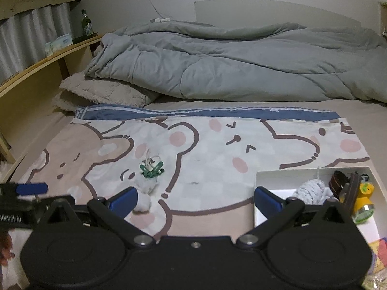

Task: Organize objects
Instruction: 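Grasp the green clothespins with the right tool while the left tool grasps the white tissue bundle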

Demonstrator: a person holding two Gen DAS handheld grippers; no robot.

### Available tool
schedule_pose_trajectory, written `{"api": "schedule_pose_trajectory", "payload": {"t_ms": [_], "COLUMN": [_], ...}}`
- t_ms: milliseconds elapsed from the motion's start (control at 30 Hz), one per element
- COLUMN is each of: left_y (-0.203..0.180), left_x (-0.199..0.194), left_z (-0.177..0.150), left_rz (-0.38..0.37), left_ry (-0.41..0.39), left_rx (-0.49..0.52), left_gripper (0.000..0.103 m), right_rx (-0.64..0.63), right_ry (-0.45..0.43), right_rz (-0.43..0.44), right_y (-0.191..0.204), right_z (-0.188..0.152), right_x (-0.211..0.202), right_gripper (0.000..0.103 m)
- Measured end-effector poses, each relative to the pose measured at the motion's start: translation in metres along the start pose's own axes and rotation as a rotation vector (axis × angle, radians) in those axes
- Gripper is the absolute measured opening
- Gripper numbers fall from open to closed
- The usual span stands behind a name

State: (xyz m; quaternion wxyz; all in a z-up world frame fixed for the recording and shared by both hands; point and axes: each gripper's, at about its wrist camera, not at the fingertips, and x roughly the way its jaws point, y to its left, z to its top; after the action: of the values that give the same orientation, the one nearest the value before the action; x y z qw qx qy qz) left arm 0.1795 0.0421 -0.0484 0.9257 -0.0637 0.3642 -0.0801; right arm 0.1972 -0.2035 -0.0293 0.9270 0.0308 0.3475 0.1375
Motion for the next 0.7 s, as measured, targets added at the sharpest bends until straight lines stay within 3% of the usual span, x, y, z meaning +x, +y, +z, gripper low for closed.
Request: {"api": "schedule_pose_trajectory", "payload": {"t_ms": [233, 467, 700], "left_y": [0.009, 0.023, 0.021], "left_x": [0.031, 0.062, 0.091], "left_z": [-0.004, 0.0, 0.006], "left_rz": [0.005, -0.017, -0.036], "left_ry": [0.023, 0.045, 0.074], "left_rx": [-0.071, -0.163, -0.163], "left_gripper": [0.089, 0.082, 0.081], "right_rx": [-0.034, -0.013, 0.03], "right_ry": [0.062, 0.146, 0.215], "right_rz": [0.072, 0.143, 0.219], "right_y": [0.006, 0.013, 0.023], "right_z": [0.022, 0.042, 0.049], "right_x": [0.045, 0.107, 0.165], "right_gripper": [0.102, 0.081, 0.071]}}
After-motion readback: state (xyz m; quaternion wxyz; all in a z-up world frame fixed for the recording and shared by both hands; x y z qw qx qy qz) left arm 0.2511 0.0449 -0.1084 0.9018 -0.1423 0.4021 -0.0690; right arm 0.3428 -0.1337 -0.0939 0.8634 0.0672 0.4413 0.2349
